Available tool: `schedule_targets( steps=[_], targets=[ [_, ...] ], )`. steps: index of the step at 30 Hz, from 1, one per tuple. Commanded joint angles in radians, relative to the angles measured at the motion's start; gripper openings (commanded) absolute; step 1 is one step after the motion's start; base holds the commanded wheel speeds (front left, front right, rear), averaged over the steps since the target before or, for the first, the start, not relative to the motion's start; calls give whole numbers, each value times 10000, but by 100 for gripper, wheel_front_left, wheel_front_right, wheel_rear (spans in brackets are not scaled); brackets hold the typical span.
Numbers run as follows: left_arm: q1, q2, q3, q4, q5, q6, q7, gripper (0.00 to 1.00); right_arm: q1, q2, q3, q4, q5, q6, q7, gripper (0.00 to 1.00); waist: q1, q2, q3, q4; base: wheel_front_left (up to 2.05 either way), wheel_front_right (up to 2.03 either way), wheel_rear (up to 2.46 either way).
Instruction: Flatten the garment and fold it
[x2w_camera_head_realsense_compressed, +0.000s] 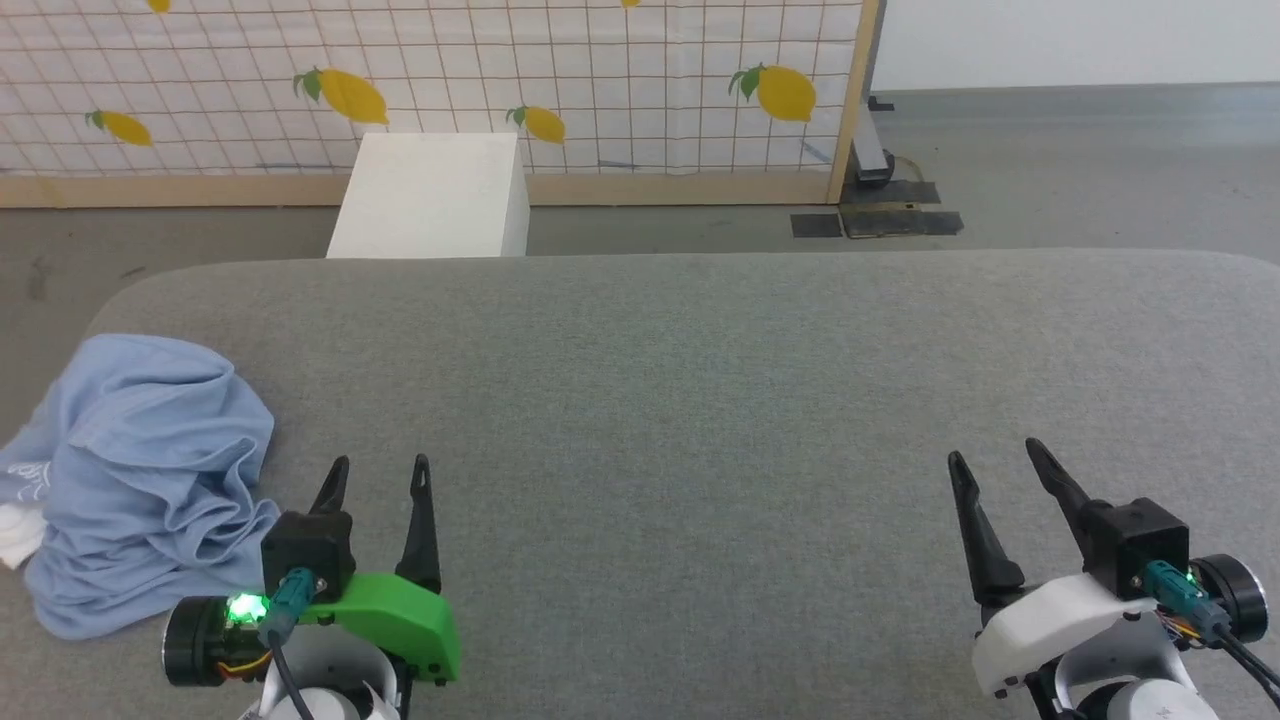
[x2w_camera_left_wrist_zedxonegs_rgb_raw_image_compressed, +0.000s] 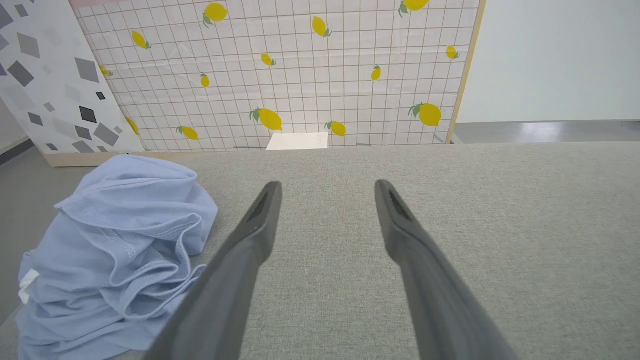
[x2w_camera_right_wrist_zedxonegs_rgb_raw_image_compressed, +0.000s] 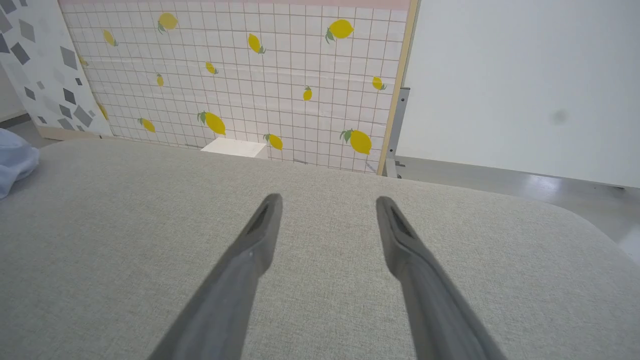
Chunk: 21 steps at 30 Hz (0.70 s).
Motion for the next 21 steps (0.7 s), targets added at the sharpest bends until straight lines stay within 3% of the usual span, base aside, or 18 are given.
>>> schedule_targets(
  steps=[1,21],
  targets=[
    [-113,13,-58,57,-58,96,-111,100,-27,-1,-28,36,-26,-2,-120,100,0,-1,-8,108,0,0,0],
    [-68,202,-123,189,-355,420,-521,100,-72,-1,58,228,29,-4,-400,100,0,-1,-82,1312,0,0,0]
  ],
)
